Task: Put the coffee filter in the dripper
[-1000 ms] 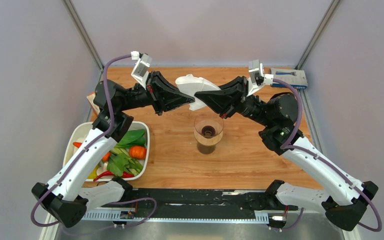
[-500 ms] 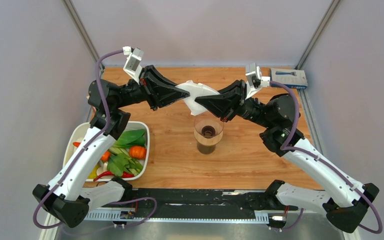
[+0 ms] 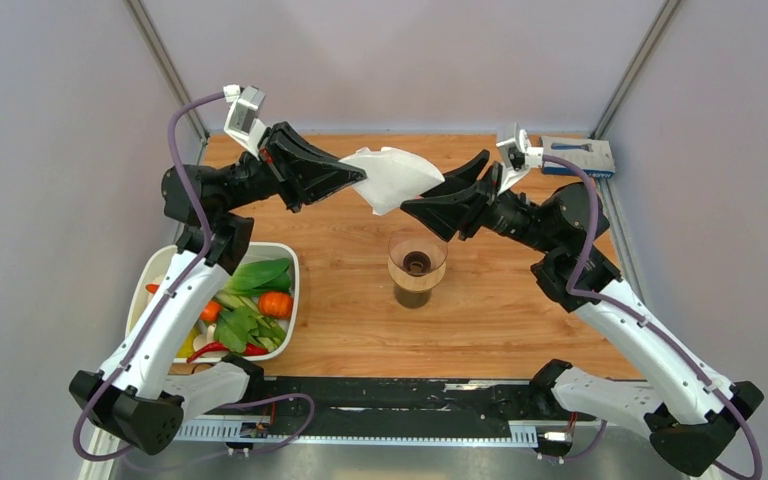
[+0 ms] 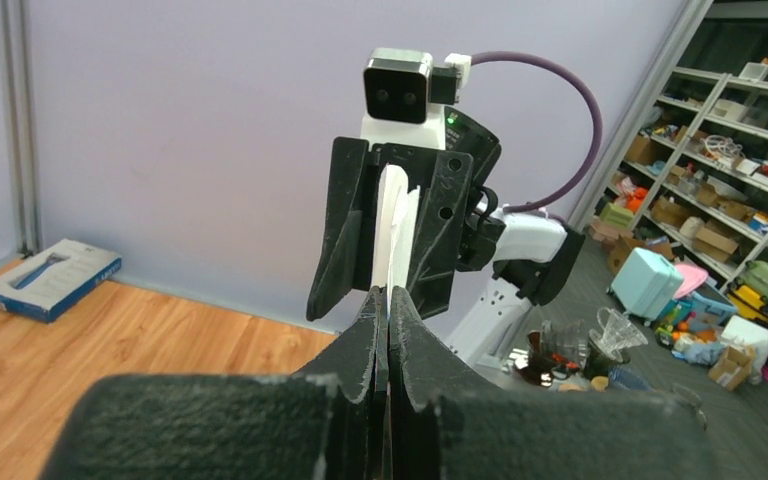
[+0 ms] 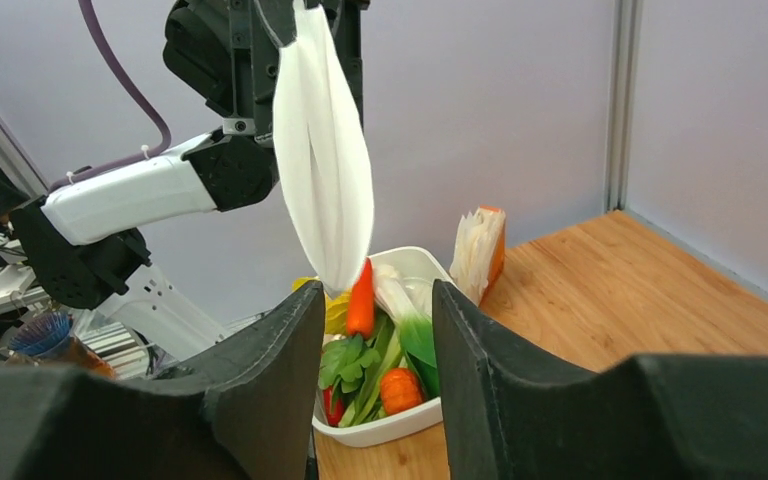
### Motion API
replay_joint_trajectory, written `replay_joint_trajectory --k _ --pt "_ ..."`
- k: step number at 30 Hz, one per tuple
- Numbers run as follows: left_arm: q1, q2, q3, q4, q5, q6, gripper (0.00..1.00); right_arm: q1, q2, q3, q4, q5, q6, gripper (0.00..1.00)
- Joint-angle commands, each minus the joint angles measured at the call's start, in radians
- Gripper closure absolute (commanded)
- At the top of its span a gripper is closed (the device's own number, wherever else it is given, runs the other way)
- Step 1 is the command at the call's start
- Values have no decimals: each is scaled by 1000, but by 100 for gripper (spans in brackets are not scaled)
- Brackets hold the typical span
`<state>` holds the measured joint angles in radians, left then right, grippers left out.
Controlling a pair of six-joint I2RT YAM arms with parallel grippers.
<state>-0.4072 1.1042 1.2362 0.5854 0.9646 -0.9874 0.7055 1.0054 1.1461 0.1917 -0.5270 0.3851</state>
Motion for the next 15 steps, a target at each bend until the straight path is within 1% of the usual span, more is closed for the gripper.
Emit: replay_joint_trajectory --k 1,4,5,8,10,11,12,15 --pt "12 7 -20 100 7 -65 100 -44 -43 36 -33 -37 -8 54" --pt "12 10 -25 106 8 -70 100 -67 -37 55 -35 -42 -9 52" --pt "12 12 -25 112 8 -75 100 -71 -33 61 -35 -46 -8 50" --pt "12 18 -22 118 7 -83 100 -72 -14 81 -35 -63 2 35" --pt "11 21 -21 119 10 -89 100 -72 -1 95 -35 -82 8 33" --pt "11 20 -22 119 12 -90 100 -71 3 101 -34 -89 9 35" --pt "12 21 -25 118 12 -90 100 -72 5 105 -34 -93 6 42" --pt "12 16 -34 117 17 -87 100 -73 2 109 -32 -103 -15 83"
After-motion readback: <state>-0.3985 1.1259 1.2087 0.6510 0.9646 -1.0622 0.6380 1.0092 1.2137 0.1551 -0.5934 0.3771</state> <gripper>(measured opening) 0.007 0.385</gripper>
